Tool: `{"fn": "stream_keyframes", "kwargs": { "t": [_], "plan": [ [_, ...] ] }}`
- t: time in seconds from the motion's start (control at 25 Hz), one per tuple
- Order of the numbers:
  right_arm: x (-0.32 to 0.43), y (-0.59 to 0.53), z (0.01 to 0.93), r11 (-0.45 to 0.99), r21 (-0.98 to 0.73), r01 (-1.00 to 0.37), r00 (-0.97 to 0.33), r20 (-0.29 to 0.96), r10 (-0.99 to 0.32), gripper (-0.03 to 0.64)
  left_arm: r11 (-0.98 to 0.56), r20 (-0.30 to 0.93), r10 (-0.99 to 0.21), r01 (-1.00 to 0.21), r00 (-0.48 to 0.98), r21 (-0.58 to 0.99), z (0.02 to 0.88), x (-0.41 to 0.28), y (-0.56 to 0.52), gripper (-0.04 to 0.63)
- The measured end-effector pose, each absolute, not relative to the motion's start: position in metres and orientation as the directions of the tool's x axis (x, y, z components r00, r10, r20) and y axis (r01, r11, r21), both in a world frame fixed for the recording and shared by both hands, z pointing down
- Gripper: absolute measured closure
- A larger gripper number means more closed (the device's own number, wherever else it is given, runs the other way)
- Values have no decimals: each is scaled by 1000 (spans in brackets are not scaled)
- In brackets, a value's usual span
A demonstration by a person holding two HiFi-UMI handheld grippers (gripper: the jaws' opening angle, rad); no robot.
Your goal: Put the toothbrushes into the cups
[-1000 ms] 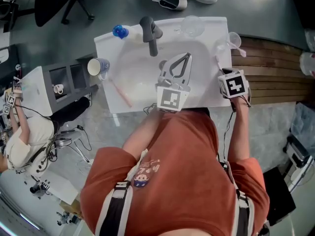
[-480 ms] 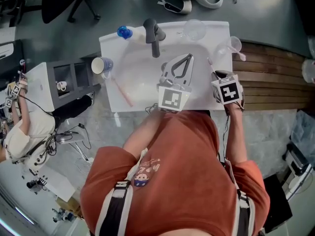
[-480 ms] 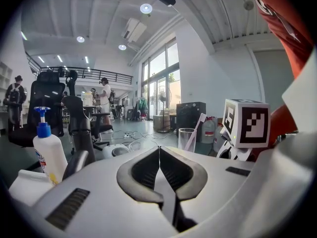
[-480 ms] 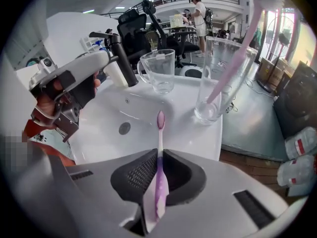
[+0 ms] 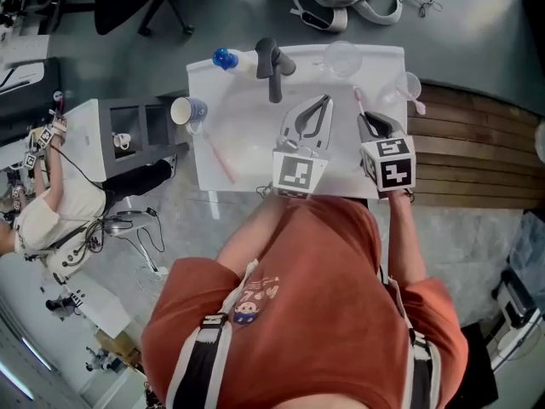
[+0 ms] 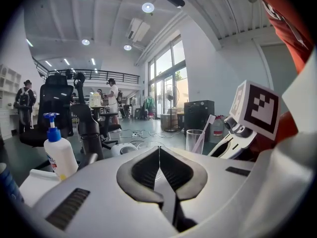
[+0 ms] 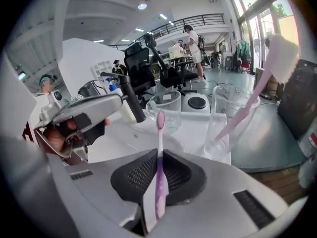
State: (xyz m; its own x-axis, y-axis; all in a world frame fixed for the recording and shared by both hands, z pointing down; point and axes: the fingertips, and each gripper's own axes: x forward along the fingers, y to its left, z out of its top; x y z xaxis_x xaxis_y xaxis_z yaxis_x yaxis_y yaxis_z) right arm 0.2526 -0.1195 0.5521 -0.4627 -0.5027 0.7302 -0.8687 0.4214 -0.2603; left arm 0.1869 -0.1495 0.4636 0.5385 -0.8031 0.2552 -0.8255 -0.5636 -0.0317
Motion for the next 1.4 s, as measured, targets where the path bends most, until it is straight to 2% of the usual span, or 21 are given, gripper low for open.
{"fn": "stream_keyframes", "kwargs": {
  "t": [0.24,0.68,1.12,1.4],
  "plan": [
    [249,-139,525,441,-259,-859,-498,621,-606,574,-519,255,-832,-853,492,-47,461,178,-152,575],
    [234,-165,469,498,-218,-839,-537,482,-693,574,-472,208,-865,-881,457,-26,444,167,-168,575],
    [223,-201,394,509,-178,-842,-530,105,-841,574,-459,165,-875,-888,455,16,445,157,-187,575],
    [220,-216,376,514,-189,-837,-517,-36,-855,574,-480,157,-866,-877,474,6,446,158,-185,575]
  ]
}}
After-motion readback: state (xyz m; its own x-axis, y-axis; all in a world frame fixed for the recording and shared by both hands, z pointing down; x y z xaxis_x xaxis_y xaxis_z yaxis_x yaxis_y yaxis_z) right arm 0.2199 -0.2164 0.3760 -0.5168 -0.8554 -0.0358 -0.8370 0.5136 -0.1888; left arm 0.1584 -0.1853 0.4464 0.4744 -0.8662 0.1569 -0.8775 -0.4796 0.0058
